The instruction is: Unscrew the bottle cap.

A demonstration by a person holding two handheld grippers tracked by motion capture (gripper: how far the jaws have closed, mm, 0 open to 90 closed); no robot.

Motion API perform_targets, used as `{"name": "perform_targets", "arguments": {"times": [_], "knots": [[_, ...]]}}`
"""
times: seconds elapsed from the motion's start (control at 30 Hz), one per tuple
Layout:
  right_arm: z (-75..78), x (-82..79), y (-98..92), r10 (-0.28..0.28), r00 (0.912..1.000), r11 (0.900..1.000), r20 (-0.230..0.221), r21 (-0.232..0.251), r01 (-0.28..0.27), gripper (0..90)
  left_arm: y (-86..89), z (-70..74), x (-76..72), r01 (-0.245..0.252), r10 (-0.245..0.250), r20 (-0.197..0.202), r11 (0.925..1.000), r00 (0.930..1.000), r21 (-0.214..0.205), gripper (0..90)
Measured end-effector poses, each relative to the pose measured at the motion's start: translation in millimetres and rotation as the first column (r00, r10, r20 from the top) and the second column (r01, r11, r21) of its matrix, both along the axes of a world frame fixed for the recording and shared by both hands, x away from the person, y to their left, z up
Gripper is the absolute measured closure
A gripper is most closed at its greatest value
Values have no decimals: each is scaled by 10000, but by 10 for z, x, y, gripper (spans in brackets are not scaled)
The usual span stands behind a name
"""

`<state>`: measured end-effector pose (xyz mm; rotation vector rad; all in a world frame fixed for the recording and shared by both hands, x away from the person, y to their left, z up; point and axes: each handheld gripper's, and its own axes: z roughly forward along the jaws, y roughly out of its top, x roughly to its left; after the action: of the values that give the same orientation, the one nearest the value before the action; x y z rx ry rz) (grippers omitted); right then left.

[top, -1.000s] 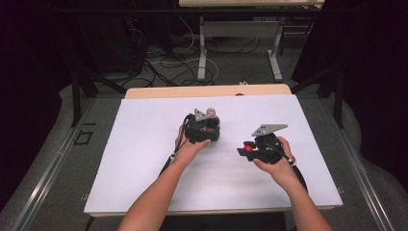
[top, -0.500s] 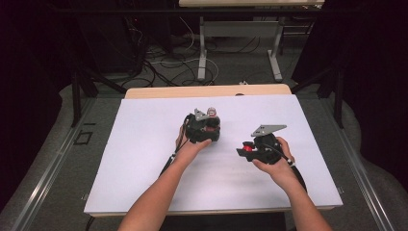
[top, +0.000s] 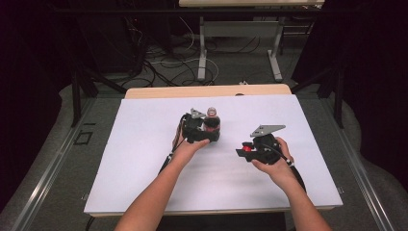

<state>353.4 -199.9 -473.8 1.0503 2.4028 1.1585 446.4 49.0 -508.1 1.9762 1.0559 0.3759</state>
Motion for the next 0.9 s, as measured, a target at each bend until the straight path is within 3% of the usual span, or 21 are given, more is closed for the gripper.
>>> {"name": "perform_targets", "arguments": {"times": [0.07, 0.5, 0.53, 0.9], "knots": [[-5, 0, 10, -20, 10000, 10000, -14, 68, 20, 606, 44, 26, -24, -11, 10, -12, 9997, 10000, -227, 6], [-19, 24, 97, 148, 9999, 9999, -55, -58, -148, 607, 374, 173, -307, 97, -119, -247, 9960, 9996, -884, 6], [-28, 31, 109, 185, 9998, 9998, 31, 88, -185, 607, 405, 178, -336, 146, -161, -164, 9961, 9997, -869, 6], [1, 62, 267, 489, 9988, 9986, -25, -216, -490, 607, 676, 196, -619, 22, -21, 12, 9974, 10000, -722, 6]]}}
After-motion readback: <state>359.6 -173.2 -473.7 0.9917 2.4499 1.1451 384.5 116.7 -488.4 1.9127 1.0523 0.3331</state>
